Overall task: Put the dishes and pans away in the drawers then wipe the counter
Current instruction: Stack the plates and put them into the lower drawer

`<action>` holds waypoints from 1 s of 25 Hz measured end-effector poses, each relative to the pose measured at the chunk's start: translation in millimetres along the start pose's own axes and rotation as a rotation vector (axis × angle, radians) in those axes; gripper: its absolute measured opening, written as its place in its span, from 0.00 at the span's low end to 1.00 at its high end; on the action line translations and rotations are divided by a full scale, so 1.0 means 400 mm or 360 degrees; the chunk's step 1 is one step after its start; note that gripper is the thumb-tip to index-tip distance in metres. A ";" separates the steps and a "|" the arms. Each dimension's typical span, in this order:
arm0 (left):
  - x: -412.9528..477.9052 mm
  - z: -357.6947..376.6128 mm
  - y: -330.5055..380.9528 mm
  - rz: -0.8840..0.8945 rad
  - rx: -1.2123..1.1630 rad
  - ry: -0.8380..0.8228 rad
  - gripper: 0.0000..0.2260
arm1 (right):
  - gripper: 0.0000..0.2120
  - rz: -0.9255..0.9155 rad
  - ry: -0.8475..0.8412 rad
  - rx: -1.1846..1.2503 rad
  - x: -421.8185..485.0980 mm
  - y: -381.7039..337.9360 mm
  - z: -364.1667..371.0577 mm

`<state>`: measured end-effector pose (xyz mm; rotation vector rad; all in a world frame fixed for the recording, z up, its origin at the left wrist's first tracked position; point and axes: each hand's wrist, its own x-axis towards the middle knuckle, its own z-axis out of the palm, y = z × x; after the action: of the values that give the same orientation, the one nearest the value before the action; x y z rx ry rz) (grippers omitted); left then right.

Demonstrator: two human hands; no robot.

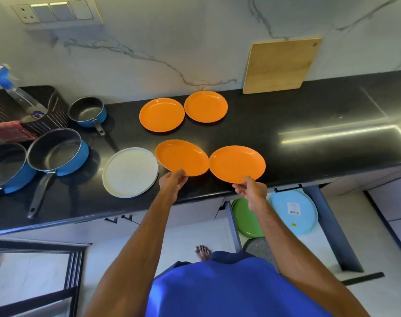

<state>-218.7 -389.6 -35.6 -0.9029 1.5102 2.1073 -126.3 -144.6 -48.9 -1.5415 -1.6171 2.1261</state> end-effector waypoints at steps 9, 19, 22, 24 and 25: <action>-0.197 -0.145 -0.144 -0.0021 0.0209 -0.0202 0.12 | 0.05 0.0011 0.0136 0.0460 -0.218 0.166 -0.177; -0.353 -0.091 -0.468 -0.0335 0.0466 -0.0550 0.18 | 0.05 -0.0047 0.0448 0.0337 -0.381 0.334 -0.623; -0.369 -0.001 -0.528 -0.0379 0.0560 -0.0602 0.19 | 0.06 -0.0087 0.0511 0.0364 -0.364 0.329 -0.718; -0.386 0.066 -0.564 -0.0394 0.0617 -0.0643 0.20 | 0.11 -0.0118 0.0531 0.0322 -0.332 0.323 -0.778; -0.392 0.100 -0.582 -0.0399 0.0638 -0.0650 0.19 | 0.13 -0.0126 0.0536 0.0297 -0.310 0.316 -0.809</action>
<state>32.4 -264.6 -77.1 -0.4526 1.4387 1.6063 229.2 -46.6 -46.4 -1.6365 -1.3074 1.7988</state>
